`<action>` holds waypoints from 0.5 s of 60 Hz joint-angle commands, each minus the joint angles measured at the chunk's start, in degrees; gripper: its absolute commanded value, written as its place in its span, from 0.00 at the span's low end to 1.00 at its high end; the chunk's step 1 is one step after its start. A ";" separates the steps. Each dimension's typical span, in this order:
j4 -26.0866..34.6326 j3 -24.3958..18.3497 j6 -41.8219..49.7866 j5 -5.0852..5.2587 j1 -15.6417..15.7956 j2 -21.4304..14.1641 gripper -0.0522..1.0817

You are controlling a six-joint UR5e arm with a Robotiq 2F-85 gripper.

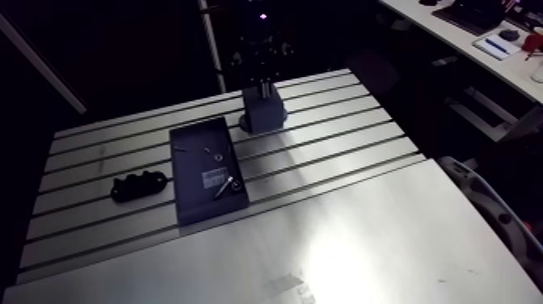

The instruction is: Pick up the M10 bolt and insert it into the hex recess until seated.

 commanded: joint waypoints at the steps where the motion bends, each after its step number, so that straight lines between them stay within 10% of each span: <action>1: 0.00 0.03 -0.05 0.00 0.08 -0.05 0.99; 30: 0.00 -0.04 -0.14 0.00 0.08 0.12 0.99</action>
